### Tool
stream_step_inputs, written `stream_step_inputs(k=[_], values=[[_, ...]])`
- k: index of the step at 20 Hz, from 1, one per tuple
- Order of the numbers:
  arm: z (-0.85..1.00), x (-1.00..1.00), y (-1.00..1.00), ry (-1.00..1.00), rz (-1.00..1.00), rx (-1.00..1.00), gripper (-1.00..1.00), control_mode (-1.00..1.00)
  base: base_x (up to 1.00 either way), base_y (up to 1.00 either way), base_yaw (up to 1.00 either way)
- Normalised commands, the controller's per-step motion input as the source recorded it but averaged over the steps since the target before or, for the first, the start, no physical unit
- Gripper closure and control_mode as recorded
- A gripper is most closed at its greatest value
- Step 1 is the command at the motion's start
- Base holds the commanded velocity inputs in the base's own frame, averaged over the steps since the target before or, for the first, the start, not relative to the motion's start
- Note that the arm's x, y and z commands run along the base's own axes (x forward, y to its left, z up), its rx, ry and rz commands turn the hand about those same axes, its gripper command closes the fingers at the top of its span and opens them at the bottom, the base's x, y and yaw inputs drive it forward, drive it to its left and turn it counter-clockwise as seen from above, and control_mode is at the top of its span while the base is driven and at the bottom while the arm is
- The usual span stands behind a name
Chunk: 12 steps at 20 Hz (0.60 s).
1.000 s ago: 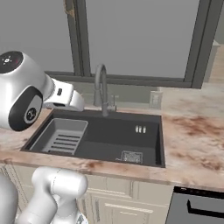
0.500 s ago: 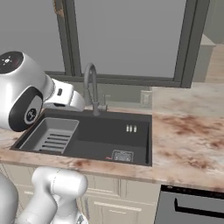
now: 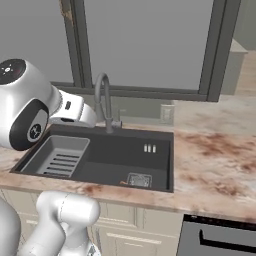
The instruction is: Pick up the bar soap and dish brush from the sink, and place them back in the cabinet, and close the cabinet doors.
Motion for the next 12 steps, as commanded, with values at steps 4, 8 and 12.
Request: stream_step_inputs(k=[4,8,12], values=[[0.00,0.00,0.00,0.00,0.00,0.00,-1.00,1.00,0.20,-0.13,0.06],[0.00,0.00,0.00,0.00,0.00,0.00,-1.00,1.00,0.15,-0.16,0.07],[0.00,0.00,0.00,0.00,0.00,0.00,-1.00,1.00,0.15,-0.08,0.05]])
